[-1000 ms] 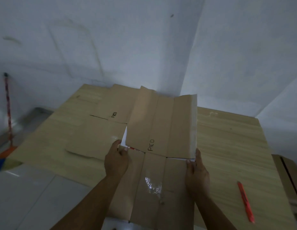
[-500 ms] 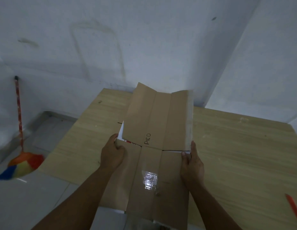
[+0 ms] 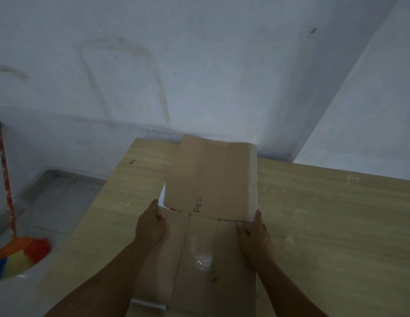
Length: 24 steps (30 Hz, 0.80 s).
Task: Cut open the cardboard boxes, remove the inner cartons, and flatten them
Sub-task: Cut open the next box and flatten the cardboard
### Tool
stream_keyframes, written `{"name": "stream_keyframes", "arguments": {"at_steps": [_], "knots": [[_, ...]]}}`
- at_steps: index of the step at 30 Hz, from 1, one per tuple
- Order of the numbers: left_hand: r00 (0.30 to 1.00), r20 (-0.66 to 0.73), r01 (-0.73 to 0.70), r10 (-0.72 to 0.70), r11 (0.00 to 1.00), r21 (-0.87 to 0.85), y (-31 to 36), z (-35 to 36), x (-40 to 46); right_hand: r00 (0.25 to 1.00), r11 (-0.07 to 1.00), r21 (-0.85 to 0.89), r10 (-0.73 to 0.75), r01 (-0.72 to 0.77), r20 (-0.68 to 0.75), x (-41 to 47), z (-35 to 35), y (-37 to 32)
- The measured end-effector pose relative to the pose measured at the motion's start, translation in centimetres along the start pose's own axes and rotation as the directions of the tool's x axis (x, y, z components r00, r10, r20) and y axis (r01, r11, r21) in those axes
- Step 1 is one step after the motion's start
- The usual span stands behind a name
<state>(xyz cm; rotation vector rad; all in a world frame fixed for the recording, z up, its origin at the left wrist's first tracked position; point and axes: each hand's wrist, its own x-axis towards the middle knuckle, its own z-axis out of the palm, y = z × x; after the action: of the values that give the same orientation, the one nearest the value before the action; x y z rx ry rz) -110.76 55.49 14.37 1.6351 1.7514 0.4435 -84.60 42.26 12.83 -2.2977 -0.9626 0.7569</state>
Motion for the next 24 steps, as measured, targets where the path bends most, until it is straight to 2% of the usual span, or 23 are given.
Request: {"name": "stream_keyframes", "arguments": {"at_steps": [2, 6, 9, 16, 20, 22, 24], "knots": [[1.0, 0.002, 0.013, -0.013, 1.0, 0.002, -0.3, 0.2, 0.9, 0.999, 0.998, -0.049, 0.046, -0.044, 0.023, 0.9, 0.4, -0.2], [1.0, -0.008, 0.022, -0.022, 1.0, -0.014, 0.9, 0.3, 1.8, 0.996, 0.99, -0.105, 0.086, -0.089, -0.029, 2.0, 0.7, -1.2], [1.0, -0.004, -0.029, 0.029, 0.998, 0.054, 0.8, 0.6, 3.2, 0.99, 0.985, -0.107, 0.133, -0.138, -0.05, 3.1, 0.8, -2.0], [0.996, 0.091, 0.006, -0.024, 0.982, 0.19, 0.5, 1.4, 4.4, 0.98, 0.981, -0.035, 0.187, -0.19, -0.067, 4.6, 1.2, -2.3], [0.995, 0.103, -0.01, -0.018, 0.966, 0.26, -0.2, 1.8, 5.2, 0.97, 0.954, -0.178, 0.231, -0.241, -0.076, 4.8, 1.0, -2.6], [0.994, 0.102, -0.004, -0.027, 0.956, 0.292, 0.0, 1.7, 5.2, 0.969, 0.959, -0.145, 0.232, -0.243, -0.089, 4.5, 0.9, -2.7], [1.0, 0.02, -0.007, 0.001, 0.947, 0.322, 0.5, 1.4, 4.9, 0.966, 0.967, -0.081, 0.23, -0.24, -0.117, 4.0, 0.4, -2.9]]}}
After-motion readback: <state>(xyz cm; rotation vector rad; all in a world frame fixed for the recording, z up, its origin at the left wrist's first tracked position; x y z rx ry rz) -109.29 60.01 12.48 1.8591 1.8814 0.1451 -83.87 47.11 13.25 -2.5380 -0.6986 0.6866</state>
